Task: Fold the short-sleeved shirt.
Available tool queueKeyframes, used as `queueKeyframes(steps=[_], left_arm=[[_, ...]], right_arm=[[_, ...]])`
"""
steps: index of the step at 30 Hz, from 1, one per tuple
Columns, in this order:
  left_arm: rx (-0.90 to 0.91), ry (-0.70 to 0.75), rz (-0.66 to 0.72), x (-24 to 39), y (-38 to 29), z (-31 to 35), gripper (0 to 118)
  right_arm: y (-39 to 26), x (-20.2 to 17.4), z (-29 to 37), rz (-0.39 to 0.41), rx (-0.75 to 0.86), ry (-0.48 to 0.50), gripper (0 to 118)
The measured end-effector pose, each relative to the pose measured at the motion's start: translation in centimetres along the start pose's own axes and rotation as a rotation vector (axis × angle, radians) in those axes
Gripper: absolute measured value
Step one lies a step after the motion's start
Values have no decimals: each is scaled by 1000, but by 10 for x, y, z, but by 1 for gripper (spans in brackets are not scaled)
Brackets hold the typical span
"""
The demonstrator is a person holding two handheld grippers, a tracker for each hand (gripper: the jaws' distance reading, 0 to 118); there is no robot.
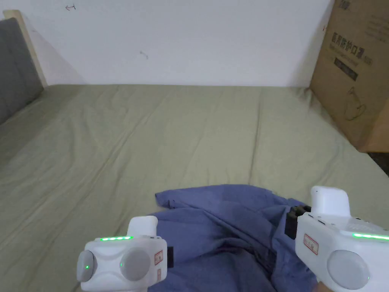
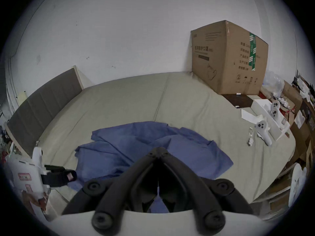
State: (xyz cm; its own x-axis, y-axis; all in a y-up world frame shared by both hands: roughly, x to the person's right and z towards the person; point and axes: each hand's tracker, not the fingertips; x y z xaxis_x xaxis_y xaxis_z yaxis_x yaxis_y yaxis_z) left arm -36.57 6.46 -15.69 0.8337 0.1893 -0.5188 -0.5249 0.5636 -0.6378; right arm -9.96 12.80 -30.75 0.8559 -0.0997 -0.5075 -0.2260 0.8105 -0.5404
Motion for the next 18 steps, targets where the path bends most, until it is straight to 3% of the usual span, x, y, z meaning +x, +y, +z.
queueKeyframes(steps=[2, 3, 4, 5, 6, 7, 12, 14, 16, 18], left_arm=[[10, 26, -8, -8, 5, 5, 1], [6, 35, -4, -14, 8, 9, 12], [6, 57, 3, -20, 7, 11, 50], [-6, 63, 13, -27, 5, 12, 80], [-19, 67, 19, -34, 2, 12, 98], [-23, 79, 34, -41, 0, 13, 102], [-113, 95, 65, -60, -18, -5, 97], [-121, 72, 83, -60, -23, -16, 73], [-173, 17, 77, -55, -27, -28, 27], [-145, 79, 8, -44, -33, -39, 22]], right_arm=[[1, -5, -2, 14, -5, 0, 0], [1, -6, -2, 18, -6, 4, 0], [1, -6, -1, 19, -6, 9, 0], [1, -7, -1, 21, -7, 15, 0], [1, -7, -2, 24, -9, 16, 0], [1, -8, -3, 28, -12, 14, 0], [-4, -7, -10, 14, -39, 11, 0], [-7, -7, -14, 15, -50, 14, 0], [-9, -9, -18, 26, -62, 6, 0], [-10, -9, -23, 27, -73, 3, 0]])
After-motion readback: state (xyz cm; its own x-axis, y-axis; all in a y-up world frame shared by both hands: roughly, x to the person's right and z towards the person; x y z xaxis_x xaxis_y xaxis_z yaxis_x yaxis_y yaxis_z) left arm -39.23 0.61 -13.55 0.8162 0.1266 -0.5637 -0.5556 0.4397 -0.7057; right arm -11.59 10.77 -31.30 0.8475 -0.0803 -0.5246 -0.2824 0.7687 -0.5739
